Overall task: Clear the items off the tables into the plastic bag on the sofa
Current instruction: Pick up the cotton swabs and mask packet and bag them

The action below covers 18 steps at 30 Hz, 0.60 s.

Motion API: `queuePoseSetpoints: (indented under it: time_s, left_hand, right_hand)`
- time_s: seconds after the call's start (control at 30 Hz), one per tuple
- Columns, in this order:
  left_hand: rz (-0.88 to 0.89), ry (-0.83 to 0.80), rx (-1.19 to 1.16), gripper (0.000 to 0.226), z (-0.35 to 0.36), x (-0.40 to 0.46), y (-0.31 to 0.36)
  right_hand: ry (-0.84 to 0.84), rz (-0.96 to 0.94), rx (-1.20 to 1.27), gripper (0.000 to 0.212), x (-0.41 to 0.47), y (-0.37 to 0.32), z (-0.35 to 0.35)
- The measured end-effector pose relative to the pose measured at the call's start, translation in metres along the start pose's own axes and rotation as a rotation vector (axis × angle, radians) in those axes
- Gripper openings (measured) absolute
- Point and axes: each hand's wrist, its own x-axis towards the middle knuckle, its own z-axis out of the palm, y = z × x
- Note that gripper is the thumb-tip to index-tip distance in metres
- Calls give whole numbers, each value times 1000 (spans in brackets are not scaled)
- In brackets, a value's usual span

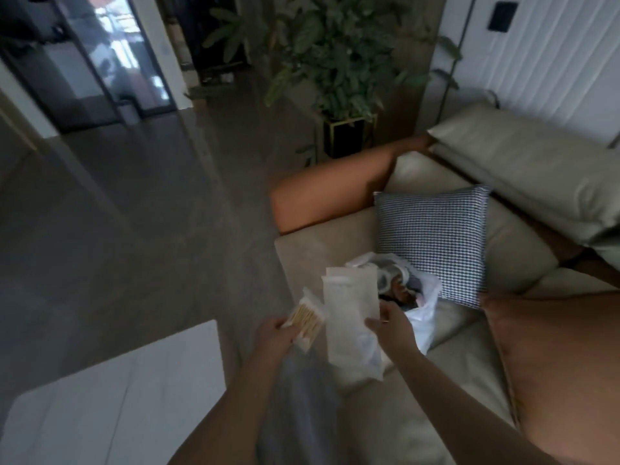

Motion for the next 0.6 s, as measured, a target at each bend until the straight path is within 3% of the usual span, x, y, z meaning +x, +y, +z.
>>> queuePoseSetpoints:
  time_s: [0.13,0.23,0.37,0.47,0.6]
  left_hand:
    - [-23,-73,48,12,37,37,29]
    - [2,-102,112,19,72,81,42]
    - [-6,-145,203,11,117,136,60]
    - [18,-154,216,4,140,156,85]
    - [16,-210,237,21,164,192,96]
  right_hand:
    - [84,57,-65,31,35,15,-17]
    - [143,68,-115,31,76,24,-29]
    - [198,-3,-212,14,128,22,-40]
    - [224,-39,-274,14,163,20,-42]
    - [222,11,-241,13,202,30,-37]
